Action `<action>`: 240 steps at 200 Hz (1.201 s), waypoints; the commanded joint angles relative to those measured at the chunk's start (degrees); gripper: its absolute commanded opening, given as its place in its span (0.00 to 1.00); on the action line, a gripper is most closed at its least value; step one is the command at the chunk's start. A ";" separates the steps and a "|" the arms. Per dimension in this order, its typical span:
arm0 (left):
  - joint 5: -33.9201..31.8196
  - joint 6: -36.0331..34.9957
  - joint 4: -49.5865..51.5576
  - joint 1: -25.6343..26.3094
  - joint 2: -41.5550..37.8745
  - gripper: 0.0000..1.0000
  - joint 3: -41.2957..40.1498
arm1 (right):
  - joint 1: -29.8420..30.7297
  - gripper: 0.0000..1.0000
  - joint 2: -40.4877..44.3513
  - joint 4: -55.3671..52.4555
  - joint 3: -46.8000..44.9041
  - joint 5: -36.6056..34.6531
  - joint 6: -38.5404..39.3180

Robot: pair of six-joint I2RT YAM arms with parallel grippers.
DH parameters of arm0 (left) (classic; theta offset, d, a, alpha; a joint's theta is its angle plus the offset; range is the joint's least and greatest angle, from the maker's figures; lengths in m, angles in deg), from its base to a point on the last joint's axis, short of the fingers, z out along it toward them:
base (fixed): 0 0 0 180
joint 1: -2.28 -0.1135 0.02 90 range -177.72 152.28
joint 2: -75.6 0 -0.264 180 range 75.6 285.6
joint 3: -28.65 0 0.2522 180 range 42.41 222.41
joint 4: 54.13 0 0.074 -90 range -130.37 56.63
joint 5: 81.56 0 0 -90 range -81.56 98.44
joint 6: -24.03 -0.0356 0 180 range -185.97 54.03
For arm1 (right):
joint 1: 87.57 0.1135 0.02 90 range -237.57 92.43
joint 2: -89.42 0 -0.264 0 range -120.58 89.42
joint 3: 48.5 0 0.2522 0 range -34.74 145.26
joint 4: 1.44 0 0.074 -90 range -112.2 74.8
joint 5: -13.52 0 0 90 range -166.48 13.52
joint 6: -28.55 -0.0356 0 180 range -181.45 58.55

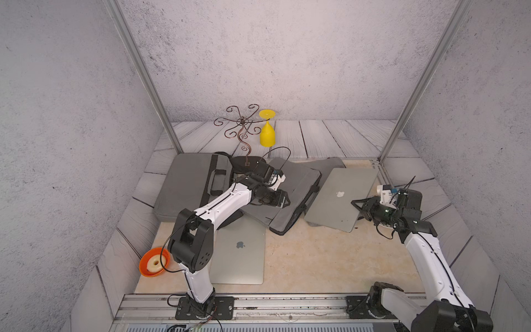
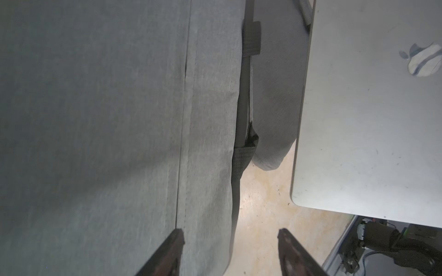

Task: Open the zippered laptop bag and take out the laptop
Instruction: Close the bag flap on the zippered laptop bag.

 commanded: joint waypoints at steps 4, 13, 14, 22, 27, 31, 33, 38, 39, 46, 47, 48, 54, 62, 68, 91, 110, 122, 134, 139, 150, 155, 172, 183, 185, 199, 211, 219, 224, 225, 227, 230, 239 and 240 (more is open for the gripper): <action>-1.99 12.42 1.81 -0.96 -5.75 0.66 -5.96 | -0.09 0.00 4.01 10.00 -1.71 7.75 -2.11; -2.57 16.51 -1.01 -0.96 -7.93 0.67 -9.56 | 0.04 0.00 4.48 10.25 -2.67 8.49 -1.96; -2.60 16.88 -1.21 -0.96 -8.13 0.67 -9.88 | 0.04 0.00 4.50 10.24 -2.77 8.67 -1.91; -3.25 19.94 -3.10 -0.92 -9.66 0.69 -12.63 | 0.00 0.00 4.81 10.16 -3.54 9.53 -1.59; -3.83 21.68 -3.65 -1.11 -10.42 0.69 -14.24 | 0.04 0.00 4.95 10.06 -3.93 10.08 -1.19; -4.06 23.07 -4.20 -1.17 -11.00 0.70 -15.37 | 0.04 0.00 5.11 10.07 -4.30 10.40 -1.11; -4.16 23.84 -4.59 -1.28 -11.26 0.70 -15.98 | 0.00 0.00 5.19 10.12 -4.42 10.55 -1.01; -4.27 25.35 -5.71 -1.39 -11.87 0.70 -17.47 | 0.04 0.00 5.39 10.14 -4.98 10.76 -0.77; -4.33 25.60 -5.93 -1.40 -11.95 0.70 -17.88 | 0.04 0.00 5.39 10.14 -5.07 10.81 -0.74; -4.79 27.41 -7.47 -1.61 -12.59 0.70 -19.70 | 0.19 0.00 5.72 10.25 -5.69 11.26 -0.46; -4.86 27.73 -7.61 -1.60 -12.62 0.70 -19.96 | 0.20 0.00 5.73 10.28 -5.78 11.28 -0.45; -4.94 27.94 -7.81 -1.63 -12.67 0.70 -20.23 | 0.21 0.00 5.78 10.34 -5.91 11.38 -0.45; -5.16 28.91 -8.73 -1.83 -12.83 0.71 -21.37 | 0.25 0.00 5.92 10.82 -6.40 11.75 -0.60; -5.29 29.82 -9.53 -2.01 -12.59 0.72 -22.19 | 0.48 0.00 6.13 11.58 -7.05 12.25 -0.86; -5.44 30.42 -9.81 -2.16 -12.22 0.72 -22.75 | 0.63 0.00 6.21 11.75 -7.45 12.48 -0.73; -4.57 34.74 -13.85 -2.71 -10.72 0.72 -25.42 | 1.00 0.00 6.10 11.77 -8.35 12.89 -0.27; -5.62 36.63 -15.09 -2.72 -9.55 0.73 -27.23 | 1.23 0.00 5.75 11.13 -8.20 12.97 0.55; -5.89 37.49 -16.66 -2.73 -9.17 0.73 -28.28 | 1.36 0.00 5.38 10.43 -7.89 13.04 1.30; -5.89 37.75 -17.56 -2.74 -8.03 0.73 -28.55 | 1.61 0.00 5.10 9.71 -7.71 13.24 2.15; -6.05 37.71 -17.67 -2.79 -7.39 0.73 -28.46 | 1.70 0.00 4.96 9.47 -7.75 13.24 2.34; -5.65 38.27 -19.23 -2.73 -6.16 0.73 -28.87 | 1.87 0.00 4.87 9.43 -7.98 13.37 2.52; -5.34 38.57 -20.21 -2.80 -5.69 0.72 -29.09 | 1.97 0.00 4.94 9.40 -7.98 13.41 2.61; -4.98 38.36 -20.99 -2.71 -4.27 0.71 -28.43 | 2.15 0.00 4.87 8.37 -7.80 13.41 3.45; -5.01 38.12 -21.20 -2.78 -3.72 0.68 -27.97 | 2.25 0.00 4.79 7.95 -7.79 13.74 3.68; -5.01 38.02 -21.30 -2.80 -3.62 0.67 -27.87 | 2.29 0.00 4.78 7.94 -7.79 13.80 3.69; -4.46 38.31 -22.03 -2.81 -3.01 0.59 -27.29 | 2.44 0.00 4.97 7.89 -7.88 14.09 3.75; -3.93 38.69 -22.50 -2.81 -3.01 0.48 -26.74 | 2.65 0.00 5.09 7.38 -7.88 14.56 3.99; -3.86 38.76 -22.57 -2.80 -3.35 0.40 -26.30 | 2.83 0.00 5.04 7.00 -7.88 14.94 4.28; -3.99 38.57 -22.34 -2.80 -3.71 0.34 -25.96 | 2.90 0.00 5.10 6.49 -7.80 15.05 4.65; -4.06 38.58 -22.34 -2.80 -3.78 0.32 -25.91 | 2.88 0.00 5.07 6.38 -7.80 15.07 4.70; -4.16 38.49 -22.16 -2.81 -3.99 0.30 -25.76 | 2.99 0.00 5.05 6.23 -7.80 15.15 4.77; -4.36 38.36 -21.80 -2.81 -4.30 0.26 -25.47 | 3.10 0.00 5.09 6.10 -7.84 15.17 4.86; -5.06 37.21 -20.46 -2.80 -5.25 0.17 -24.27 | 3.36 0.00 5.43 6.00 -7.99 15.55 4.84; -5.12 37.07 -20.26 -2.81 -5.39 0.17 -24.09 | 3.37 0.00 5.45 5.96 -8.07 15.58 4.84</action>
